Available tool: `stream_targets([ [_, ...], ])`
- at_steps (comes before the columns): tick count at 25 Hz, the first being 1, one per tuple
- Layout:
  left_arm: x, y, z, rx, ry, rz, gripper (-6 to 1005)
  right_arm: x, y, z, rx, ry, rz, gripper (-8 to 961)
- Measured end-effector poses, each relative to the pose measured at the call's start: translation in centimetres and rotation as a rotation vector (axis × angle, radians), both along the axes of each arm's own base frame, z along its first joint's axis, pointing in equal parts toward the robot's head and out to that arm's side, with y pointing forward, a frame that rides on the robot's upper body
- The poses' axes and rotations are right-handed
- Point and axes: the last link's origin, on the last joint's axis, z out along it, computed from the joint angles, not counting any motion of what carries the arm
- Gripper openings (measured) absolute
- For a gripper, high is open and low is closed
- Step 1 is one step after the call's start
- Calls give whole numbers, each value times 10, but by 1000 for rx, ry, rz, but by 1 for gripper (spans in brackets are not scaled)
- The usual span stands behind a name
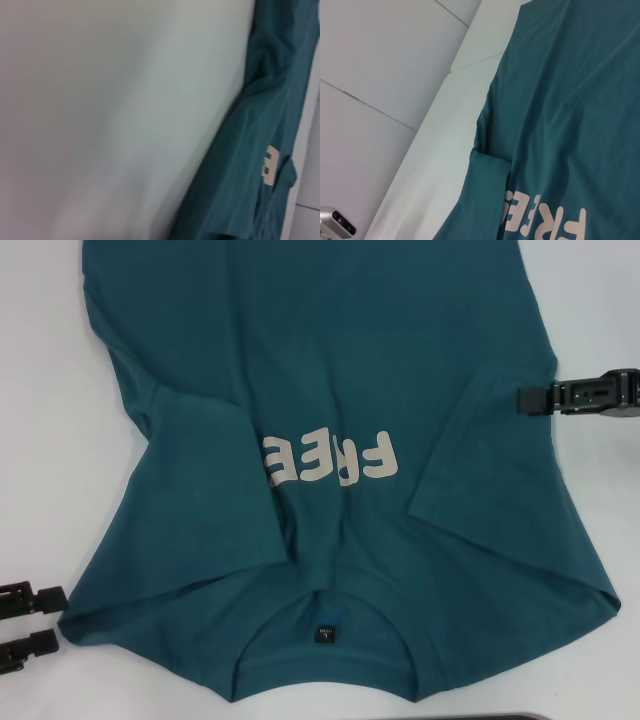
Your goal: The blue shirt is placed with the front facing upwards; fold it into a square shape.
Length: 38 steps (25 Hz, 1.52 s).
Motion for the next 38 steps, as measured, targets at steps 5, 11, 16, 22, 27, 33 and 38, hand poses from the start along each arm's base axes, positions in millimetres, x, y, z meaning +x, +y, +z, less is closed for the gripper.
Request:
stream_targets([
  [5, -4, -1, 0, 5, 13, 22, 640, 0, 0, 0, 0, 1, 0, 491],
  [11, -5, 0, -3, -11, 28, 26, 640, 0, 0, -1, 0, 2, 0, 490],
  [16, -5, 2, -6, -8, 36, 35, 639, 0, 0, 0, 3, 4, -1, 490],
  [22, -5, 2, -7, -8, 34, 49, 639, -1, 0, -1, 2, 8, -2, 490],
  [27, -4, 6, -10, -15, 33, 44, 639, 0, -1, -2, -1, 13, -7, 490],
  [33, 0, 10, -16, -46, 43, 32, 637, 1, -1, -2, -3, 16, -11, 490],
  [38, 3, 14, -20, -47, 38, 21, 635, 1, -1, -1, -2, 15, -11, 489],
])
